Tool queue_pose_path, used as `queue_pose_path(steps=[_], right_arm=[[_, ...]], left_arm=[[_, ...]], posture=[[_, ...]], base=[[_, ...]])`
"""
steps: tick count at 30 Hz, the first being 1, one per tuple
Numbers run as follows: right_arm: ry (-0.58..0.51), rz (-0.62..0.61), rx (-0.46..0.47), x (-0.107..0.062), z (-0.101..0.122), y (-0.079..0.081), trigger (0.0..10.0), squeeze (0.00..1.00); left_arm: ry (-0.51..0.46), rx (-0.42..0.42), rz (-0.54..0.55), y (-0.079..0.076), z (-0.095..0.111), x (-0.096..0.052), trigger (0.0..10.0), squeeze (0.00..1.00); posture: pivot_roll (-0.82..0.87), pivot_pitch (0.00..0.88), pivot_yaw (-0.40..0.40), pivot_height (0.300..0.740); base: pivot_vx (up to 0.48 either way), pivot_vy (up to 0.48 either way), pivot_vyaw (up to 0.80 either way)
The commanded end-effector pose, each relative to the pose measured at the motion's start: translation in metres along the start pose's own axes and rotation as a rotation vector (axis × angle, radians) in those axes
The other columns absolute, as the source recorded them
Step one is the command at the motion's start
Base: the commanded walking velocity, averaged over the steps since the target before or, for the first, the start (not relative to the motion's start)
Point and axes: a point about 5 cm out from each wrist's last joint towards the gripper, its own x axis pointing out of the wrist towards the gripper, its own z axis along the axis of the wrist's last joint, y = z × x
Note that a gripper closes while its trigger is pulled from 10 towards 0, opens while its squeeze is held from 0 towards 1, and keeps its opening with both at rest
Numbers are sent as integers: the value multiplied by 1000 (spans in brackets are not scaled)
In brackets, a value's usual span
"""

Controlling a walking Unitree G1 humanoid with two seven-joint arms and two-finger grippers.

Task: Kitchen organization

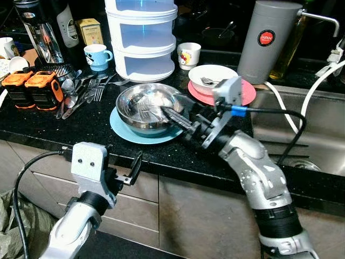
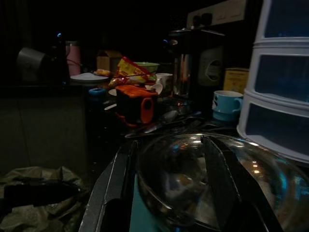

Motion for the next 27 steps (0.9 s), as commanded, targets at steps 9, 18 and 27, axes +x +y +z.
queue_pose_path(steps=[9,18,27], right_arm=[[86,22,-211,21,-16,11,10000,0],[117,-66,-274,20,-17,-2,10000,0],[156,-98,-287,12,-25,-9,10000,0]], left_arm=[[-3,1,-18,-9,0,1,10000,0],[-17,-3,-13,-9,2,3,10000,0],[-27,-6,-29,-13,2,8,10000,0]], posture=[[208,0,-16,740],[203,0,-17,740],[192,0,-11,740]], base=[[0,0,0],[0,0,0],[0,0,0]])
